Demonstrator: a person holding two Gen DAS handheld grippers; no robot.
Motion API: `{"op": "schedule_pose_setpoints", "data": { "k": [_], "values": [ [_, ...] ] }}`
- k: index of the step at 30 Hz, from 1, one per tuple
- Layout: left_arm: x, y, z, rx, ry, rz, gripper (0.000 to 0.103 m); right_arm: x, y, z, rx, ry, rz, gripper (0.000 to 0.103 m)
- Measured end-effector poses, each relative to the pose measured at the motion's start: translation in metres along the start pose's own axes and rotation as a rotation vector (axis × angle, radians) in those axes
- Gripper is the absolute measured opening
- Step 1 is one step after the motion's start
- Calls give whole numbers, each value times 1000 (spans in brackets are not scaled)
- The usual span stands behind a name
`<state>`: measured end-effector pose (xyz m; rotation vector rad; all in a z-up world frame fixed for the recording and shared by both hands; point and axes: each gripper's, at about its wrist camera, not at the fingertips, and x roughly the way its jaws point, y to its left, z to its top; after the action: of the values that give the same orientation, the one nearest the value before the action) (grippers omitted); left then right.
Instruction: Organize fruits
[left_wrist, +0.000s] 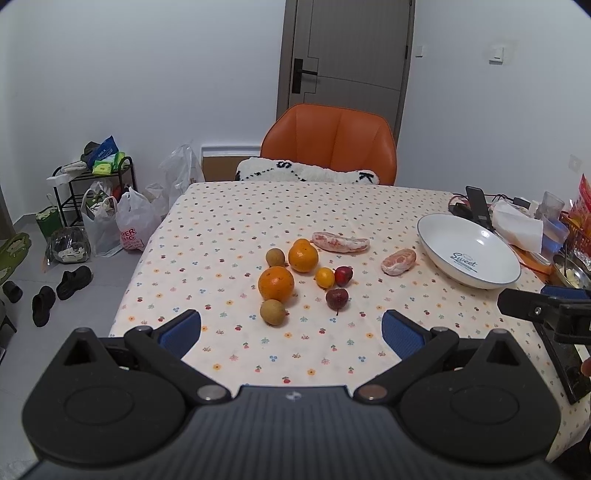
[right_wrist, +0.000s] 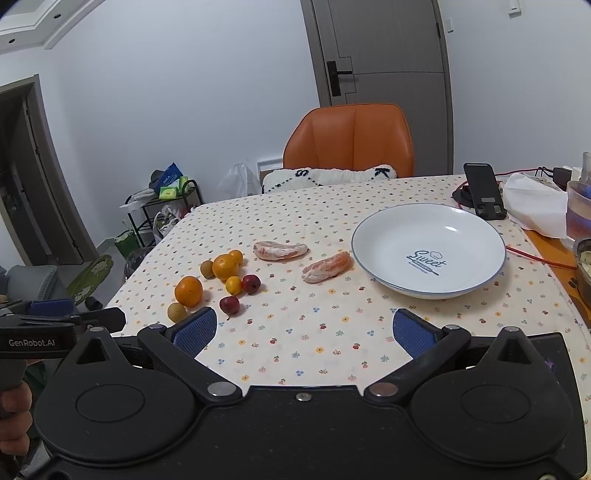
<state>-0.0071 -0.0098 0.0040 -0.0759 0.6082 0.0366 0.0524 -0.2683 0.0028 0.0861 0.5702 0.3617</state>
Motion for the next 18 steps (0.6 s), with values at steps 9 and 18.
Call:
{"op": "schedule_pose_setpoints", "data": {
  "k": [9, 18],
  "values": [
    [2, -4, -1, 6, 2, -8, 103, 1, -5, 0, 2, 0, -11, 103],
    [11, 0, -2, -18, -1, -7, 103, 11, -9, 0, -2, 6, -14, 103]
  ]
}}
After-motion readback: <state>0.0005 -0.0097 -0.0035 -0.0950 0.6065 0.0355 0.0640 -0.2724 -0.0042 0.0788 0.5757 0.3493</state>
